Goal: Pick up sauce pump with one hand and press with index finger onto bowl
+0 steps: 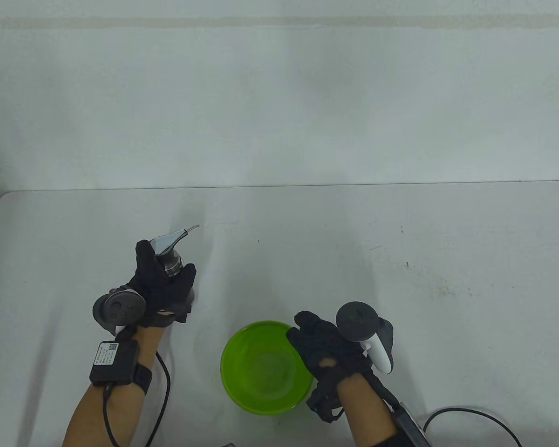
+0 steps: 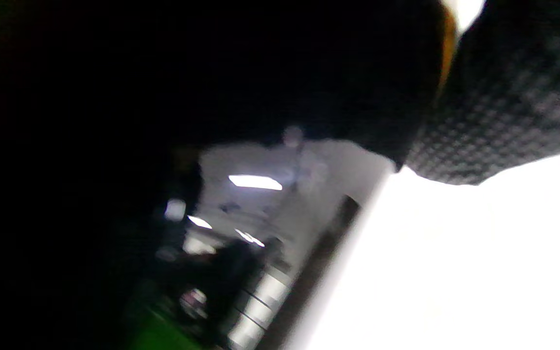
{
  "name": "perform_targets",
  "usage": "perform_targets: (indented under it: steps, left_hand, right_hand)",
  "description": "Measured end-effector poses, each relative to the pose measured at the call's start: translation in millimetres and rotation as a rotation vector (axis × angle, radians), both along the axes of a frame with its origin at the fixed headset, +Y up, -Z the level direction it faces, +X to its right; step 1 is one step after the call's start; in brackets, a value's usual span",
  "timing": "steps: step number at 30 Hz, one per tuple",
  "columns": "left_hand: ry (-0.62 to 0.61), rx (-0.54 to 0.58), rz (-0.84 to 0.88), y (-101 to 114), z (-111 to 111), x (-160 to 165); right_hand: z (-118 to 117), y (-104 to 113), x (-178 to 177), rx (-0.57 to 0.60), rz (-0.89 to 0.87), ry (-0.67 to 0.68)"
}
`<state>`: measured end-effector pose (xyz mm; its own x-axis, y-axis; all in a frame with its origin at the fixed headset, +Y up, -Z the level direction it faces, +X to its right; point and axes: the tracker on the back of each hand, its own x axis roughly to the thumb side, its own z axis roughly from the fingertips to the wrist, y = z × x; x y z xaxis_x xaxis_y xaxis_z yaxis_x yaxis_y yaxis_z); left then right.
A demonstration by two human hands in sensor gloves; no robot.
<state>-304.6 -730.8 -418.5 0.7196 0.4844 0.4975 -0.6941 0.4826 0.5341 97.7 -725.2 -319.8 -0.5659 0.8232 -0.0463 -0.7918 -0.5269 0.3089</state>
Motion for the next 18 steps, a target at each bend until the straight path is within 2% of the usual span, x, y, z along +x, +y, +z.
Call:
perform_targets:
  steps: [5,8,14,16,18]
  left_hand:
    - [0.007,-0.01,-0.019,6.8,5.9,2.0]
    - [-0.019,-0.014,-0.055,23.8,11.9,9.4]
    - [-0.131,-0.077,-0.082,89.4,34.9,24.2]
    - [-0.226,-0.192,-0.213,109.3,44.8,33.9]
    - [-0.258,-0.228,-0.346,120.2,59.2,45.0]
  right_hand:
    - [-1.6,-1.6,1.8,-0.01,-0.002,-0.019]
    - [-1.6,-0.4,3.4,-0.005,-0.01,-0.032]
    - [0.9,3.1,3.5,0.011,-0.029,-0.042]
    - [0.9,3.0,3.2,0.002,-0.036,-0.035]
    - [1.4,4.6,3.5,0.006,-0.049,-0.039]
